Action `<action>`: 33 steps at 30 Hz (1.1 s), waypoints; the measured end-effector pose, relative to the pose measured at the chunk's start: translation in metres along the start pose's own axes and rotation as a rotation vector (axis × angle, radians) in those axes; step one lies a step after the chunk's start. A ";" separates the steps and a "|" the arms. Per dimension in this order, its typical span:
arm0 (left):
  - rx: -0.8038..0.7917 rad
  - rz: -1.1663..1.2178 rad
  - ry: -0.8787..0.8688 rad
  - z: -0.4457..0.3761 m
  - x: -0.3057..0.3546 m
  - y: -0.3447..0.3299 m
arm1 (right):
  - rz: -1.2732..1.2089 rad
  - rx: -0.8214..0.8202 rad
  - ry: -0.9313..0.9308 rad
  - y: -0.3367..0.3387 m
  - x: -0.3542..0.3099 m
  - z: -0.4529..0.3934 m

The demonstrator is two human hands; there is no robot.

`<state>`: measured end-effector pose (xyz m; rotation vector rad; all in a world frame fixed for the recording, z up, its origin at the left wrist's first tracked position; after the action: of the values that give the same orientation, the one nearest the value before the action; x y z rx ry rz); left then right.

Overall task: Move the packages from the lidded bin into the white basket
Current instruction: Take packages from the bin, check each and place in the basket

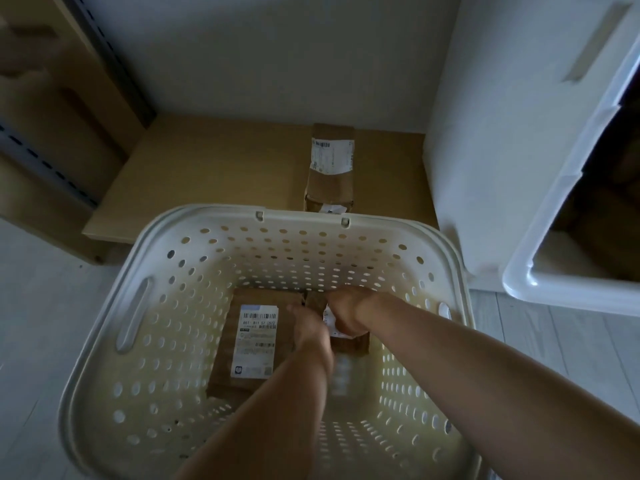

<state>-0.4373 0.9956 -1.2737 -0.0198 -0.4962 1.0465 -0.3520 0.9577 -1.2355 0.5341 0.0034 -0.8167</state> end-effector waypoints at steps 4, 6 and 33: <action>-0.061 -0.271 -0.187 0.031 0.012 0.005 | -0.019 -0.023 0.003 0.004 -0.003 0.034; -0.113 -0.356 -0.276 0.045 0.022 0.007 | -0.088 -0.007 0.037 0.008 -0.005 0.049; -0.547 -0.601 -1.345 0.298 0.158 -0.050 | -0.851 0.860 0.646 0.071 -0.026 0.300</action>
<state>-0.4519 1.0372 -0.9358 0.3505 -1.8617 0.1660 -0.3804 0.8788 -0.9376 1.6631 0.5235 -1.4363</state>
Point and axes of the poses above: each hand's wrist, its own z-axis away from the middle knuckle, its own y-axis out of the back of the hand, x = y × z, the point moved 3 cm from there along -z, towards the middle knuckle, and after that the axes turned 15 degrees about -x, right-handed, at the moved point
